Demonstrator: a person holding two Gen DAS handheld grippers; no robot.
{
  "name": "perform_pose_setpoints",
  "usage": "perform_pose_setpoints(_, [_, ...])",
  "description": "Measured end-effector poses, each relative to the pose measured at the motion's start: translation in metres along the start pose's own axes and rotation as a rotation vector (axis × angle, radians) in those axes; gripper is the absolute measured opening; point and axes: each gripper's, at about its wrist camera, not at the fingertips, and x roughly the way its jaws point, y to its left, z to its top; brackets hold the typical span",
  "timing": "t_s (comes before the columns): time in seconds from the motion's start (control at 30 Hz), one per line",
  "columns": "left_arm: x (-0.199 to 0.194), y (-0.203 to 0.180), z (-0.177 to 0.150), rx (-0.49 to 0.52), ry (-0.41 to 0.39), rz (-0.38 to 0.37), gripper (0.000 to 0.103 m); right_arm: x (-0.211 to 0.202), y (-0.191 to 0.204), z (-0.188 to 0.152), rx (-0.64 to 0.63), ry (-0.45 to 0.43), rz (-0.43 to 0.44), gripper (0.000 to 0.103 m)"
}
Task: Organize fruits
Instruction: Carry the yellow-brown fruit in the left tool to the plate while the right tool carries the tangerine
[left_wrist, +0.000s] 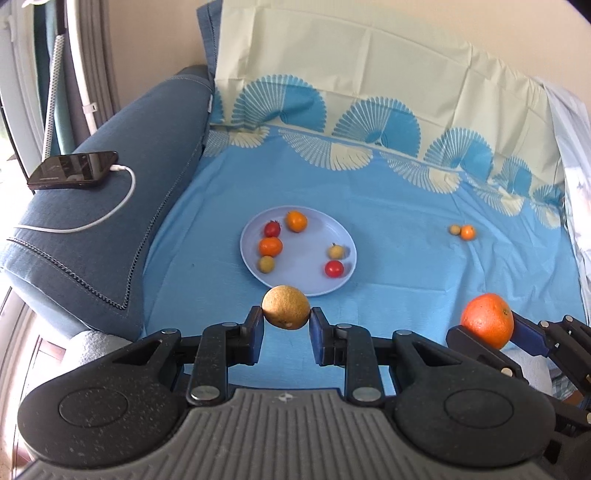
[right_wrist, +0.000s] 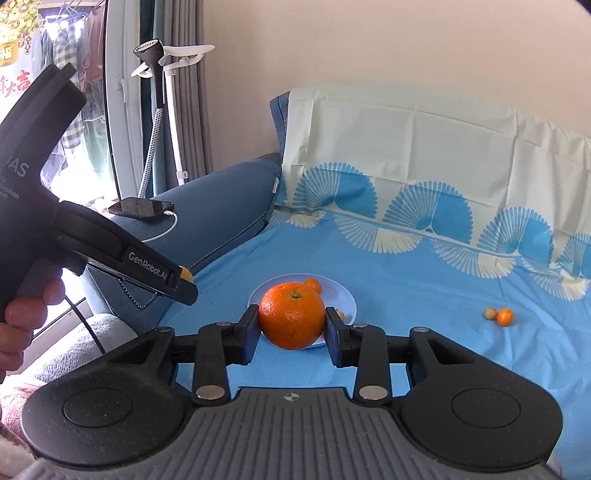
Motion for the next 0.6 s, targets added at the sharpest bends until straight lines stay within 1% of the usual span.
perform_pose_setpoints(0.13, [-0.003, 0.009, 0.0, -0.015, -0.017, 0.01, 0.029, 0.002, 0.01, 0.001, -0.018, 0.015, -0.005, 0.038])
perform_pose_setpoints(0.37, [0.001, 0.02, 0.001, -0.03, -0.025, 0.0, 0.029, 0.011, 0.021, 0.002, -0.046, 0.044, -0.008, 0.038])
perform_pose_setpoints(0.6, [0.01, 0.027, 0.003, -0.047, -0.011, -0.006, 0.029, 0.02, 0.024, 0.002, -0.05, 0.073, -0.011, 0.038])
